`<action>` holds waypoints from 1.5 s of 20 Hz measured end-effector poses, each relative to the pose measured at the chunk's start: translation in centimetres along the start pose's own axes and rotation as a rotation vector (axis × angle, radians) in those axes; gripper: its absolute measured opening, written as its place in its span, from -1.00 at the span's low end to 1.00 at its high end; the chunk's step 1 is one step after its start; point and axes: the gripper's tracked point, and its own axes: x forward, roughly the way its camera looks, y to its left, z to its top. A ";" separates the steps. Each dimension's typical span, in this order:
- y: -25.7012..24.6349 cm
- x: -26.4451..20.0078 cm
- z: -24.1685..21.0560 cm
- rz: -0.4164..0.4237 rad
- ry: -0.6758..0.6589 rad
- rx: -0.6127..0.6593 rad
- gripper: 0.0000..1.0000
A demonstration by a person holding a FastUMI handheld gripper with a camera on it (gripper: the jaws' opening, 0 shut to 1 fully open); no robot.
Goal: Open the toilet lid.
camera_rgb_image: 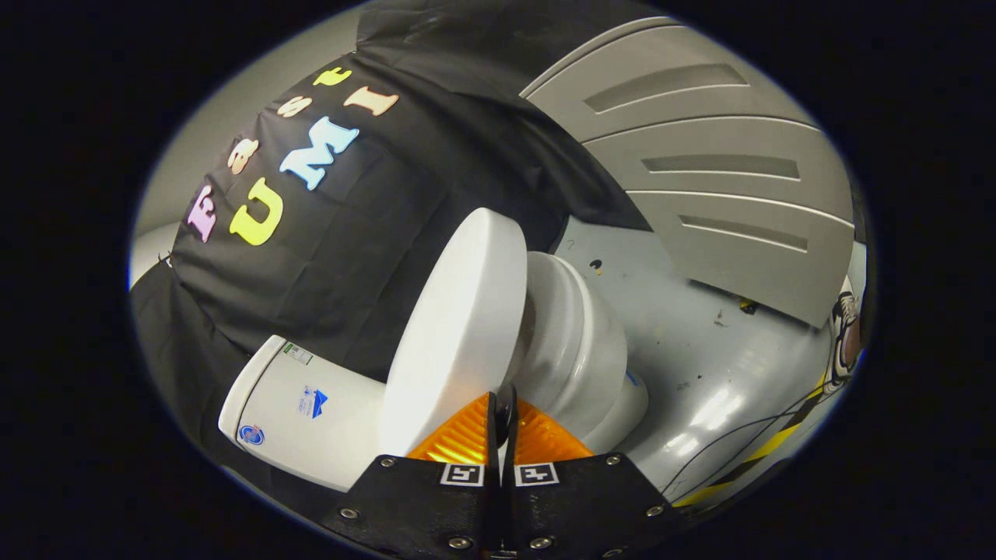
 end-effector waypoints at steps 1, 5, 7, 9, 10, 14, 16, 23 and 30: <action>0.6 -0.2 0.3 -0.002 -0.013 -0.042 -1.00; 2.3 -0.7 1.4 -0.009 -0.045 -0.171 -1.00; 2.3 -0.8 1.2 -0.017 -0.043 -0.193 -1.00; 2.5 -1.0 1.0 -0.030 -0.039 -0.204 -0.99; 2.5 -1.0 0.8 -0.039 -0.039 -0.215 -0.99; 4.0 -1.7 1.2 -0.067 -0.042 -0.280 -0.99; 5.4 -2.2 1.5 -0.067 -0.051 -0.317 -0.99; 10.1 -3.6 2.8 -0.086 -0.055 -0.551 -0.99; 12.5 -4.3 3.3 -0.126 -0.051 -0.635 -0.99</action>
